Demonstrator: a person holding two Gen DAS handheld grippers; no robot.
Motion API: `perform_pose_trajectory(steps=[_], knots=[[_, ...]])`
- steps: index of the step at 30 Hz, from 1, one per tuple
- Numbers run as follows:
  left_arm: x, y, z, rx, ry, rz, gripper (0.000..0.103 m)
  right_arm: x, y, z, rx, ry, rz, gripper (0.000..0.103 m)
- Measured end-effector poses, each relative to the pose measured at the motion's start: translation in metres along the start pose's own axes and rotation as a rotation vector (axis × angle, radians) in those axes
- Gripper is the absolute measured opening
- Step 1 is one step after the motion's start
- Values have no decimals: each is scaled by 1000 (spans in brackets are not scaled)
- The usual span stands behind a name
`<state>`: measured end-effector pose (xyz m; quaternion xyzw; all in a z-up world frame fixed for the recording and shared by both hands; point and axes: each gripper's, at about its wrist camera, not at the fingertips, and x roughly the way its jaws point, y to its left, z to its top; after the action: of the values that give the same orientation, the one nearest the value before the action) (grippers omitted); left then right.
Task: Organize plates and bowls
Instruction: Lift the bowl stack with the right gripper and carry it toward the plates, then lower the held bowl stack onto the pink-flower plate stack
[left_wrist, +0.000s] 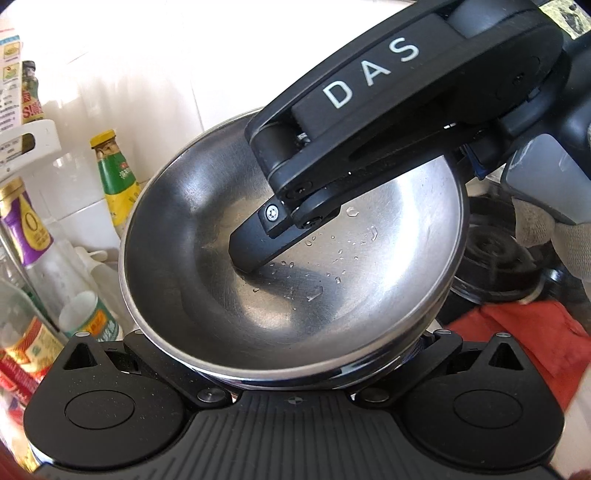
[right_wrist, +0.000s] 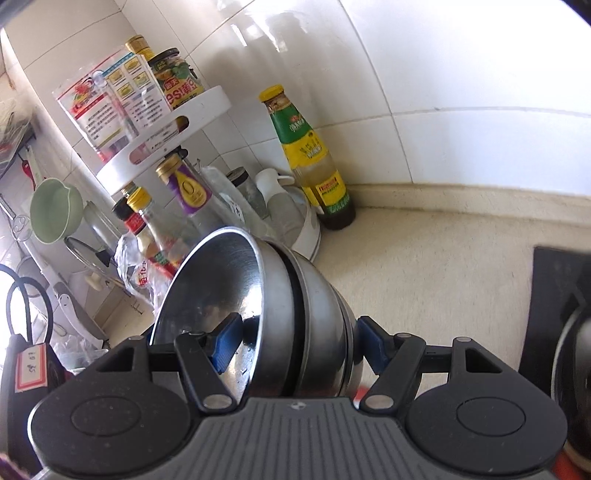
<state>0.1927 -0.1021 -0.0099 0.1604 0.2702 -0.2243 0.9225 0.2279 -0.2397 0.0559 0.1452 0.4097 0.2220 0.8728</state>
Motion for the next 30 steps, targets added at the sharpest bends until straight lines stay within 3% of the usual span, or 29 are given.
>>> perform_pose_trajectory(steps=[17,30], knots=[[-110,-61,-78,84,58,-108,103,-46,34,-107,122,-9,-61,68],[-94,-76,-108,77,142,-152,103,-22,9,-136,206,42,-78,68]])
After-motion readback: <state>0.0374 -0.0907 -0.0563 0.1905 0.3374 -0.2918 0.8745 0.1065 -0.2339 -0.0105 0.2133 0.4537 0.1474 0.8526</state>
